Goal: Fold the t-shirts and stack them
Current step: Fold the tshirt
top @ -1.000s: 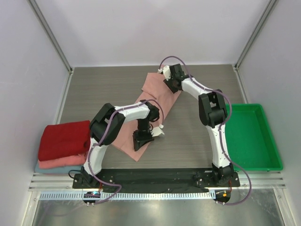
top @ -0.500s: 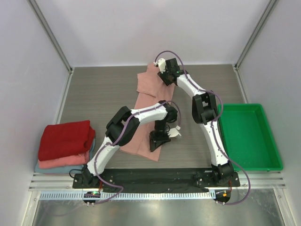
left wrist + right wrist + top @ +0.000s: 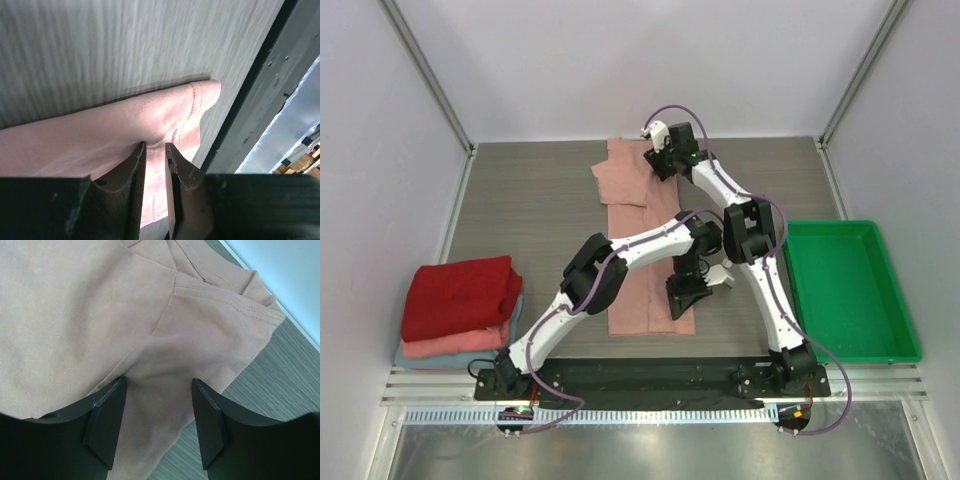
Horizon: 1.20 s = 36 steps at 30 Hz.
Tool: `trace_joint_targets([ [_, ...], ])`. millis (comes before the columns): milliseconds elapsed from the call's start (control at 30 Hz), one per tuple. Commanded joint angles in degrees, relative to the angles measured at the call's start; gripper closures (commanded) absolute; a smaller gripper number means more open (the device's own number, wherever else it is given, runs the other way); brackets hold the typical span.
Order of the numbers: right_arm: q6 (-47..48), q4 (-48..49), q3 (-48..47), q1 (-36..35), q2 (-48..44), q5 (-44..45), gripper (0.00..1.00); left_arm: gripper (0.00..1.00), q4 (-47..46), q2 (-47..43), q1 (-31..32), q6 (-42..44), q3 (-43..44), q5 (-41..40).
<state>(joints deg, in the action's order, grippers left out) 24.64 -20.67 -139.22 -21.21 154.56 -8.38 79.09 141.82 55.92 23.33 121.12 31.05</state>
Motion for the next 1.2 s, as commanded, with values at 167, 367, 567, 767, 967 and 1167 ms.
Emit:
trace_joint_targets([
  [167,-3.5,-0.3,0.3,-1.6,-1.9,-0.9,0.38,0.76,-2.7,0.8,1.7,-1.7,3.8,1.3],
  [367,-5.7,0.0,9.4,0.3,-19.7,3.5,0.36,0.59,-0.9,-23.3,-1.1,-3.6,-4.0,-8.3],
  [567,-13.5,0.2,29.8,1.7,-43.3,2.6,0.33,0.16,-6.8,-41.2,-9.4,-18.6,-10.0,-22.2],
  [767,-24.0,-6.0,55.4,4.5,-63.5,-10.3,0.33,0.19,-12.6,-48.2,-26.5,-41.2,-21.7,-16.9],
  [967,-40.0,-12.0,75.2,11.0,-71.9,-25.7,0.33,0.22,-15.6,-48.2,-30.7,-50.9,-34.5,-8.5],
  [1167,-49.3,-12.7,93.2,11.2,-74.0,-37.6,0.34,0.27,-22.8,-48.2,-30.4,-59.8,-50.9,-3.6],
])
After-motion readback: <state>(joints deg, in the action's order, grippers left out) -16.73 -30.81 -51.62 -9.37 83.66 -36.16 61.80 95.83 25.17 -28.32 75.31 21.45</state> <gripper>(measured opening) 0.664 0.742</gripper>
